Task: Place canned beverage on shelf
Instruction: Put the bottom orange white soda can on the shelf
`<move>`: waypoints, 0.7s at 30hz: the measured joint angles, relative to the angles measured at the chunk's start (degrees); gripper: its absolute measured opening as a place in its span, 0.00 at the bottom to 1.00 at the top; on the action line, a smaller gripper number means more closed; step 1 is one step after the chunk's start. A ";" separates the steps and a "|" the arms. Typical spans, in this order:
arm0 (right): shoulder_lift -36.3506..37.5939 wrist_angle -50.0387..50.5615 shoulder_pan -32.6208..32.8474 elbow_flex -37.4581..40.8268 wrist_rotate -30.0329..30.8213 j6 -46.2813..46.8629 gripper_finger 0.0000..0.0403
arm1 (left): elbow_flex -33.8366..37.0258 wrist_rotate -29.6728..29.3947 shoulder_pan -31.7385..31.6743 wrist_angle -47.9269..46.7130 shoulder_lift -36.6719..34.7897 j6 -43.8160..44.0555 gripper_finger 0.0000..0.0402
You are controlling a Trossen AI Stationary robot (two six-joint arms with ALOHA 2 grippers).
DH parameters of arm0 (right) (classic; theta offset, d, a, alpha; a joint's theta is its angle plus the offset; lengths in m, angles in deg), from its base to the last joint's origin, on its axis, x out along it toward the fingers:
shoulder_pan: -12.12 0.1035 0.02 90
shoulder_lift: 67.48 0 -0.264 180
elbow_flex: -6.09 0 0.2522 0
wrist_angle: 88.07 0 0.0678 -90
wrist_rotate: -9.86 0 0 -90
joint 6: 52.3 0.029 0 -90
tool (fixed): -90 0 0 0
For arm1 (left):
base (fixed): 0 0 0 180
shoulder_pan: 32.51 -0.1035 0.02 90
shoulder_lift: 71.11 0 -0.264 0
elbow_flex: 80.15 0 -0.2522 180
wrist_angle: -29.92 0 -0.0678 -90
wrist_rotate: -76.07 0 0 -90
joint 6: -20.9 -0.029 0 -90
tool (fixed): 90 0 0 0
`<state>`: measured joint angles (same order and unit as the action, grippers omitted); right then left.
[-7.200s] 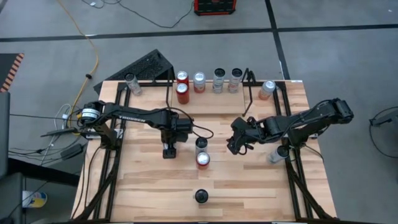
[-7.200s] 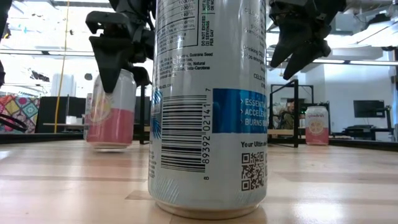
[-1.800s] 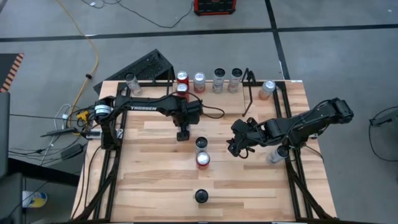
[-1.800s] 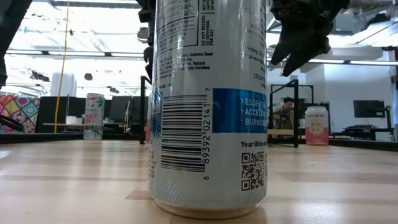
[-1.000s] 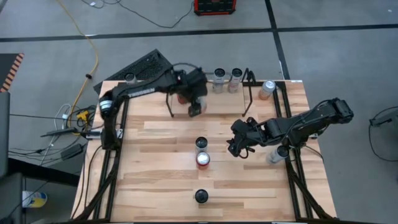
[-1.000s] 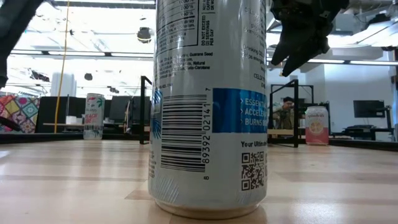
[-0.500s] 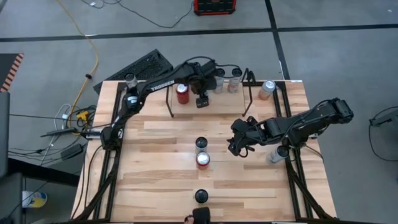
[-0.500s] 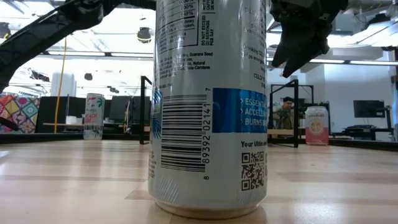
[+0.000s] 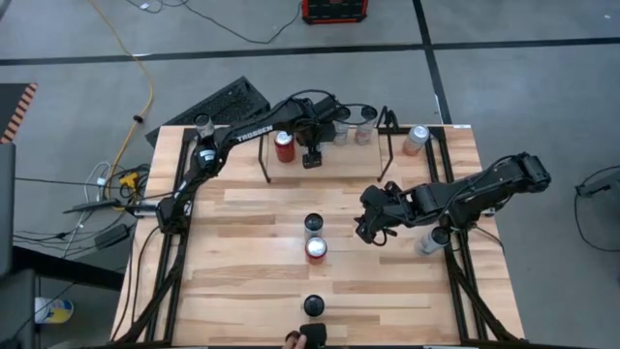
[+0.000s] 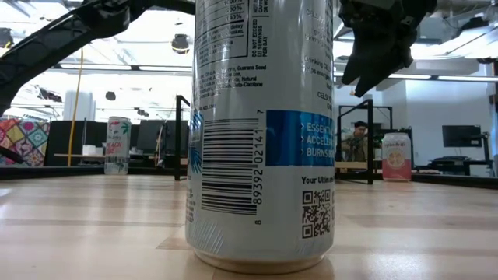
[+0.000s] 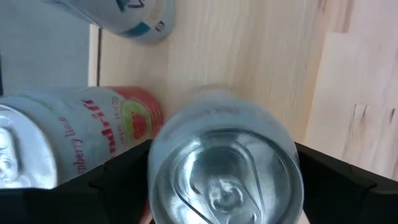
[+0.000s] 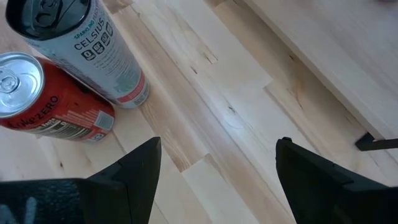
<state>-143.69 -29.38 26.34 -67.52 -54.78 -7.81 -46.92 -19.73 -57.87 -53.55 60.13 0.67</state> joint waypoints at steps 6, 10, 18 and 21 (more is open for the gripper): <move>0.00 -0.15 0.00 0.00 -0.01 0.02 0.72 | 0.09 -3.56 1.05 -0.27 0.12 0.12 0.89; 0.00 -0.17 0.00 0.00 0.00 0.04 0.72 | 0.09 -4.17 1.09 -0.29 0.11 -0.13 0.90; 0.00 -0.51 0.00 0.00 -0.02 -0.06 0.72 | -1.96 -6.38 1.20 -1.32 -0.65 -0.09 0.90; 0.00 -1.02 0.00 0.00 0.00 -1.39 0.72 | -1.69 -7.22 1.66 -2.19 -2.45 -0.26 0.90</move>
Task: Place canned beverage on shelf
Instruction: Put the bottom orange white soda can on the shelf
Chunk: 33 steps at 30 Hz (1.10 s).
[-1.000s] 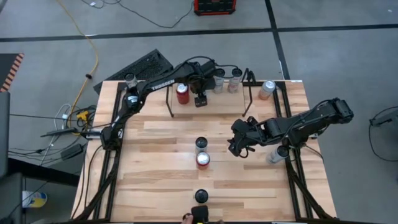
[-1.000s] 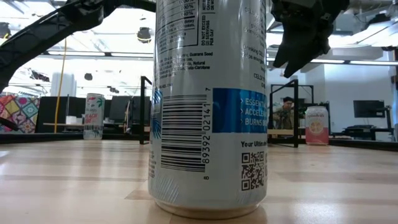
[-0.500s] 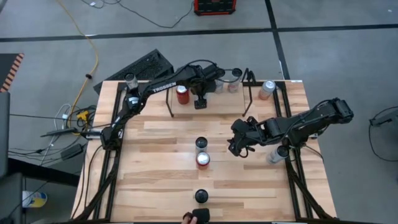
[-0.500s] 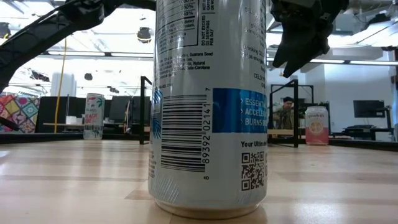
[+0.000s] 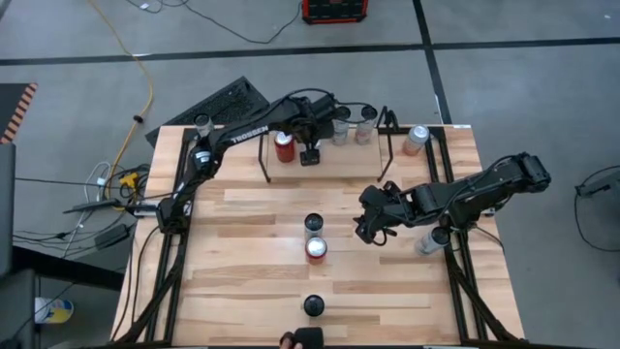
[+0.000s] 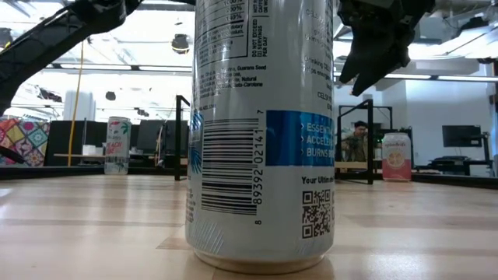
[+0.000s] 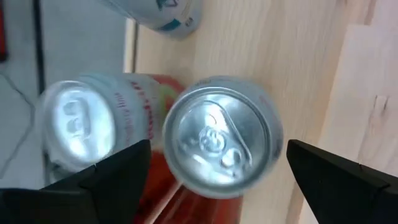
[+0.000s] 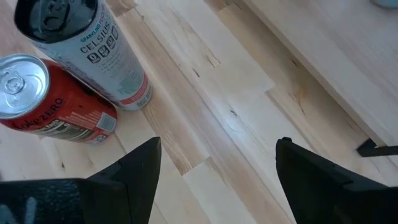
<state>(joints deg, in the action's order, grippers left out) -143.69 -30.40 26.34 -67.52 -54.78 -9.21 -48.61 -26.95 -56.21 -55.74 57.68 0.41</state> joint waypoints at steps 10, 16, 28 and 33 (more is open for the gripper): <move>0.00 -6.20 -5.87 0.00 -2.27 -8.71 0.72 | -0.02 -10.50 2.48 -10.22 -9.76 8.00 0.90; 0.00 -16.24 -13.04 0.00 -7.36 -17.59 0.72 | 2.27 -10.36 3.58 -17.59 -18.95 18.12 0.90; -8.58 -23.70 -27.60 -3.48 -19.32 -26.25 0.55 | 54.90 -0.29 7.25 -1.42 -59.06 30.19 0.88; -16.50 -13.53 -28.85 -11.17 -15.91 -28.20 0.20 | 78.37 7.90 11.94 17.64 -76.08 35.31 0.76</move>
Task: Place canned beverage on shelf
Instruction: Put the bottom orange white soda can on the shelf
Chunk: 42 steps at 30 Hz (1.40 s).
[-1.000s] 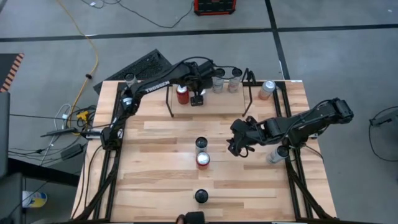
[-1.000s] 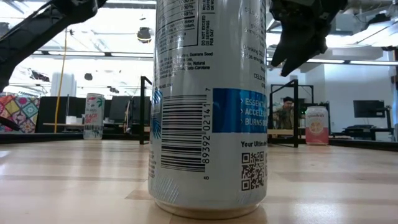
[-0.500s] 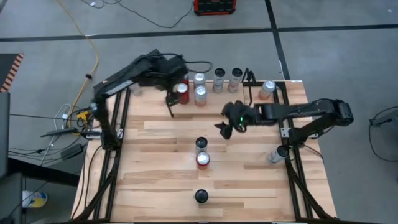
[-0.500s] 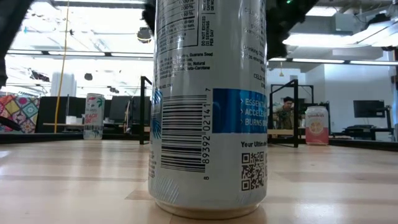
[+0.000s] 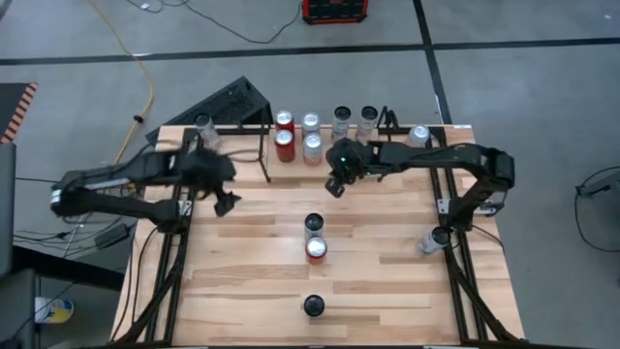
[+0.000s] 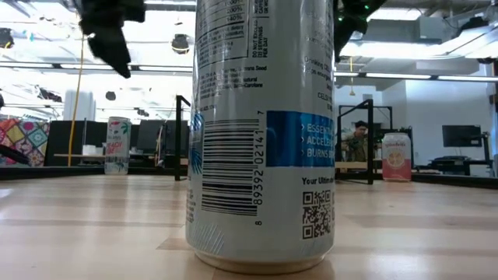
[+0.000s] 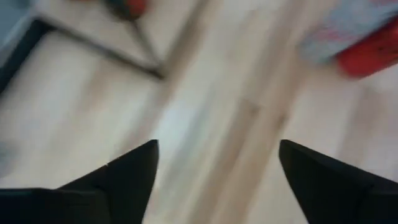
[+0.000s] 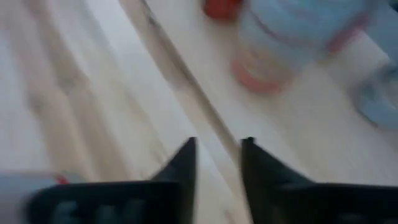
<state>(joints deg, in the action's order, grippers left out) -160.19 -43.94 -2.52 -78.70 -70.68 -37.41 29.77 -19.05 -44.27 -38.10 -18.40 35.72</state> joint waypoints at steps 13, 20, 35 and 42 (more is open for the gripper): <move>-5.69 -6.95 -4.32 -4.70 2.52 -1.49 0.00 | 36.60 9.80 3.76 39.86 -24.54 8.01 0.03; -9.06 -10.44 -4.28 -4.70 2.82 -1.44 0.00 | 43.89 10.46 3.77 40.97 -25.30 10.42 0.03; -9.88 -16.22 -5.44 -4.68 4.59 1.56 0.00 | 45.40 10.40 3.77 46.26 -25.41 12.44 0.03; -9.88 -17.87 -3.14 -4.68 2.40 2.11 0.00 | 45.40 10.71 3.77 46.26 -25.41 12.42 0.03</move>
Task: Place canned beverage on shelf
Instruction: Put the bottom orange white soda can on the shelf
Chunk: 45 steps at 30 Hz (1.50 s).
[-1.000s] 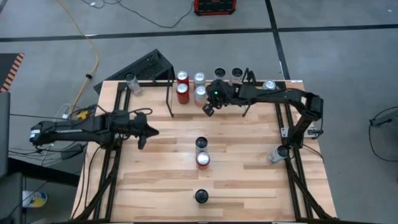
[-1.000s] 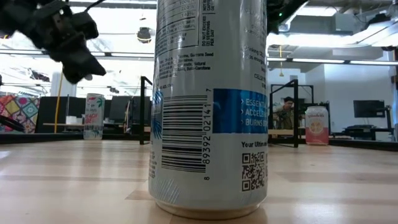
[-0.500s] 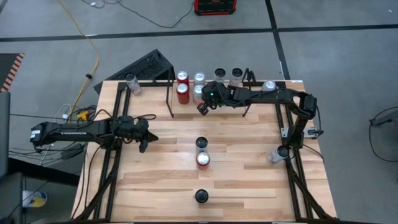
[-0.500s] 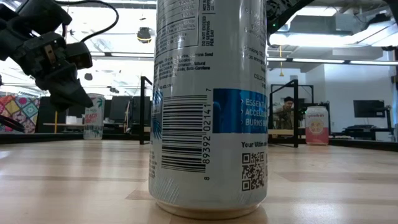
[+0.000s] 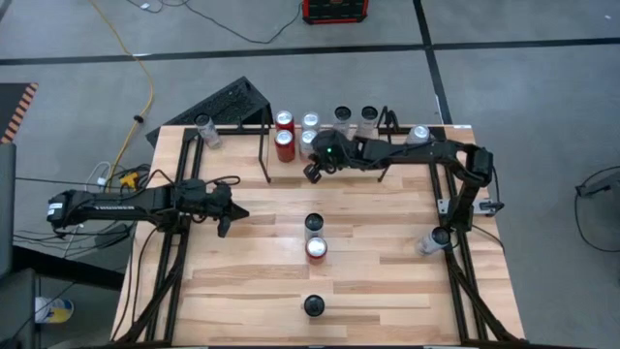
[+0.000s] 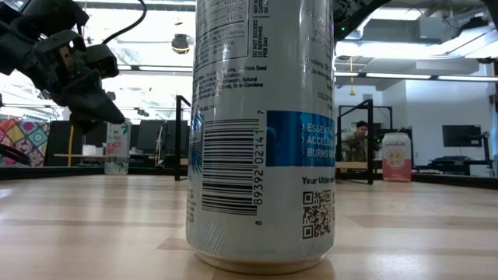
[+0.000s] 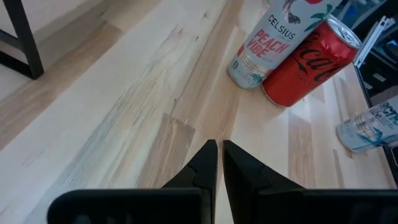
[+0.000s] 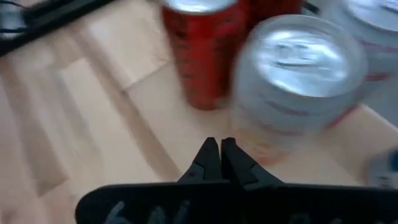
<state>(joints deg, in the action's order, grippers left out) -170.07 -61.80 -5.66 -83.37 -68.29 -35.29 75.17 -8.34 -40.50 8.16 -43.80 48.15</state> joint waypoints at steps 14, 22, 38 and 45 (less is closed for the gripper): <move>0.00 -6.38 -0.05 0.00 2.71 2.50 0.00 | 0.00 0.07 0.00 -0.01 0.00 0.78 0.03; 0.00 -8.04 -0.27 0.00 4.96 3.12 0.00 | 0.00 0.09 0.00 -0.01 0.00 1.55 0.03; 0.04 -6.79 -0.75 0.00 6.60 3.96 0.00 | 0.00 0.11 0.00 -0.03 0.00 2.14 0.03; 0.04 -6.71 -0.75 0.00 8.18 4.16 0.00 | -0.02 0.26 0.00 -0.05 0.00 2.14 0.03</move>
<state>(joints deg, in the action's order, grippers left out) -170.02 -68.51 -6.41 -83.37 -60.11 -31.13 75.15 -8.08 -40.50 8.10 -43.80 50.29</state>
